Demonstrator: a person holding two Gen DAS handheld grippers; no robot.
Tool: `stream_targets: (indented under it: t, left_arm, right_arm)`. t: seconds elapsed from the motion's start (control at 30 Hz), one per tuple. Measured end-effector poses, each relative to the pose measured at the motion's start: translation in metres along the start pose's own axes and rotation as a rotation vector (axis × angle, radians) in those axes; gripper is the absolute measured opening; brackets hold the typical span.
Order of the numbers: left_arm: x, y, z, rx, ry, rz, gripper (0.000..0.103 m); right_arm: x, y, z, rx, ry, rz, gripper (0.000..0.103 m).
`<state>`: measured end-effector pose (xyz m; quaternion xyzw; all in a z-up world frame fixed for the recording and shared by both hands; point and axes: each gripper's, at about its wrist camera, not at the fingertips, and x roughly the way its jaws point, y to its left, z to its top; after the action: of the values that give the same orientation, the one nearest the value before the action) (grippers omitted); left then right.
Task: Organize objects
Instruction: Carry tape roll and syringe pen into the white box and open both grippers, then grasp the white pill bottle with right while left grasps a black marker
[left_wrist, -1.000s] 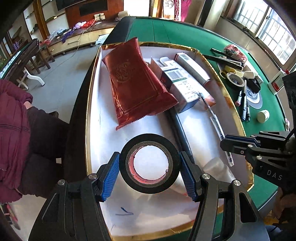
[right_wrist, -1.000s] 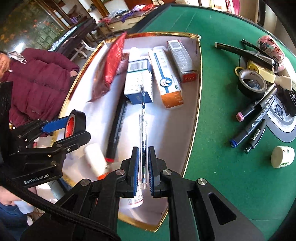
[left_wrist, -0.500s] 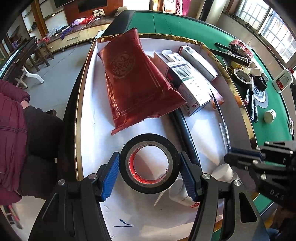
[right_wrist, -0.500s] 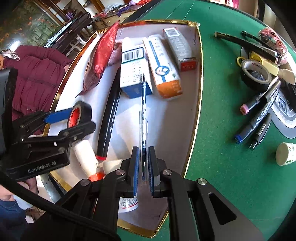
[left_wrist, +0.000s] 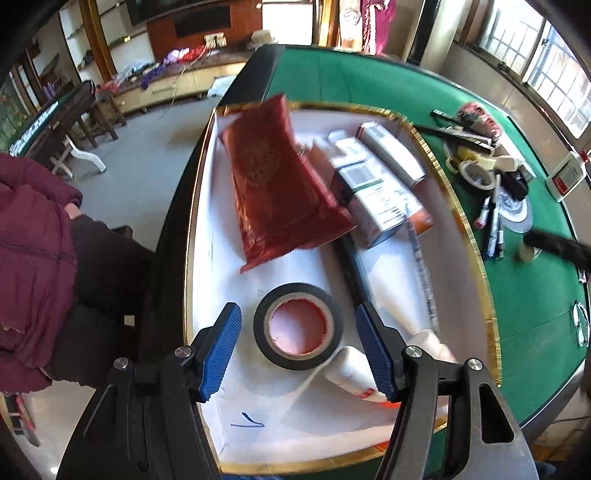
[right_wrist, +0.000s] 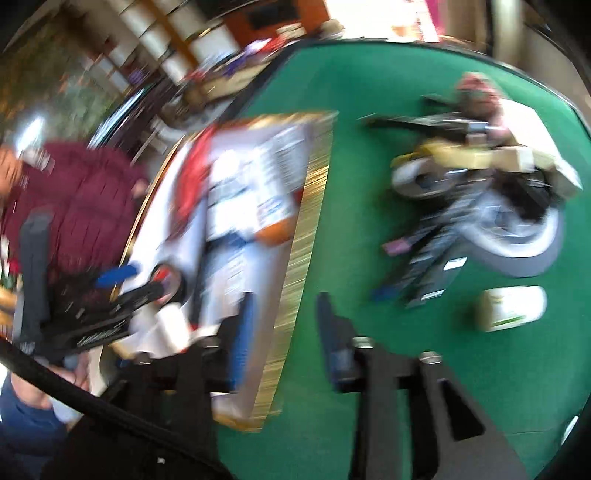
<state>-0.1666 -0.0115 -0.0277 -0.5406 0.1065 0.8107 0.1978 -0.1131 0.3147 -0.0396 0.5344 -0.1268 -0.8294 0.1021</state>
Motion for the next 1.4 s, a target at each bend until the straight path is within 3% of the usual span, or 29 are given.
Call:
stream_targets:
  t: [0.07,0.2,0.3,0.37,0.47,0.6,0.9,0.93,0.97,1.0,1.13,1.27,1.4]
  left_arm:
    - [-0.009,-0.007,0.001,0.005,-0.018,-0.005,0.059]
    - [-0.016,-0.032,0.003,0.029,-0.032,-0.016,0.059]
    - [-0.016,-0.052,0.003,0.052,-0.023,-0.028,0.059]
    - [-0.016,-0.064,0.004,0.059,-0.014,-0.031,0.059]
    - [-0.015,-0.081,0.005,0.068,-0.011,-0.033,0.059]
    - [-0.017,-0.105,0.007,0.092,-0.011,-0.041,0.059]
    - [-0.012,-0.166,0.025,0.177,-0.013,-0.074,0.059]
    - [-0.011,-0.172,0.027,0.183,-0.016,-0.09,0.059]
    - [-0.009,-0.18,0.03,0.198,-0.015,-0.12,0.059]
    - [-0.006,-0.187,0.033,0.212,-0.012,-0.153,0.059]
    - [0.015,-0.221,0.046,0.315,0.024,-0.223,0.048]
    - [0.038,-0.244,0.058,0.376,0.064,-0.269,0.048]
    - [0.057,-0.252,0.068,0.402,0.113,-0.29,0.024]
  right_arm:
    - [-0.003,-0.042,0.013,0.043,-0.006,-0.079,0.047]
    - [0.01,-0.106,0.021,0.094,0.05,-0.132,0.047]
    - [0.018,-0.131,0.013,0.13,0.101,-0.066,0.047]
    - [0.019,-0.129,0.002,0.111,0.155,0.003,0.047]
    - [0.009,-0.119,-0.012,0.038,0.195,0.025,0.047]
    - [0.005,-0.114,-0.014,-0.062,0.165,-0.056,0.049]
    - [0.018,-0.129,0.002,0.127,0.143,-0.096,0.051]
    - [0.018,-0.13,0.002,0.132,0.139,-0.106,0.048]
    - [0.016,-0.131,0.001,0.12,0.143,-0.134,0.031]
    - [0.013,-0.131,0.0,0.096,0.145,-0.153,0.031]
    - [-0.01,-0.144,-0.016,0.11,0.117,-0.132,0.031]
    - [-0.032,-0.149,-0.039,0.103,0.1,-0.126,0.031]
    - [-0.041,-0.154,-0.061,0.113,0.102,-0.136,0.031]
